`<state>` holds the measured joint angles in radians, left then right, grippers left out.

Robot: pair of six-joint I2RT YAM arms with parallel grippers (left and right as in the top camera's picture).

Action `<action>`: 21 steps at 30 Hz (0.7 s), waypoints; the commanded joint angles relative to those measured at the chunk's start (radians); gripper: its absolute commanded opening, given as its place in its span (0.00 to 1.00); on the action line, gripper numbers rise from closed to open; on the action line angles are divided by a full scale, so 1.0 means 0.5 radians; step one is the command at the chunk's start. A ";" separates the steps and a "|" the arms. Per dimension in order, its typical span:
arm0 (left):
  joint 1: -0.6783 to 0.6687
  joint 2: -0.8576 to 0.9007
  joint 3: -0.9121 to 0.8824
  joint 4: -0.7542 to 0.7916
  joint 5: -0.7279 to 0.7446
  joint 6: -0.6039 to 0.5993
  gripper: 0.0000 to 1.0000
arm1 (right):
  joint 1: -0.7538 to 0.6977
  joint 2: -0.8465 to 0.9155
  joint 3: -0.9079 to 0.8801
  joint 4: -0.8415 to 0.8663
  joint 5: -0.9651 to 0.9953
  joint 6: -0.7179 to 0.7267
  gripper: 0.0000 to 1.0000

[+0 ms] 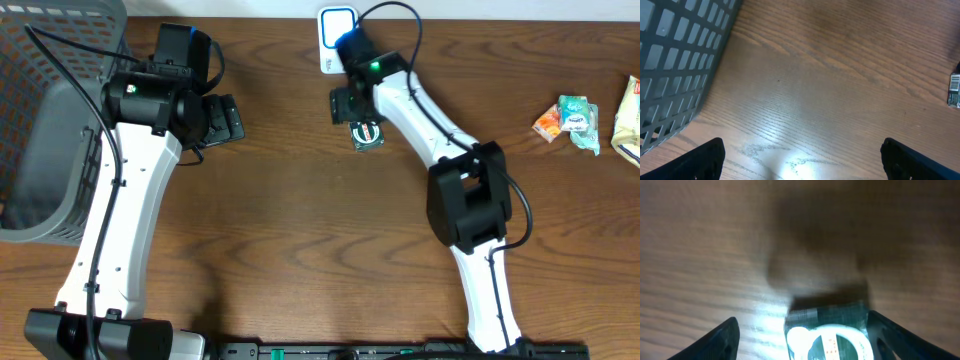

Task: Scan the item barcode

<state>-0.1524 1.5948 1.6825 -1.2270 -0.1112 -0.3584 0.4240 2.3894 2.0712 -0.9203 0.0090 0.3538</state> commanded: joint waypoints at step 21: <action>0.005 -0.014 0.018 -0.006 -0.026 0.020 0.98 | 0.040 0.039 -0.307 0.161 0.119 0.188 0.01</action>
<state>-0.1524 1.5948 1.6825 -1.2270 -0.1112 -0.3584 0.4568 2.3932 1.9404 -0.8059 0.0406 0.4263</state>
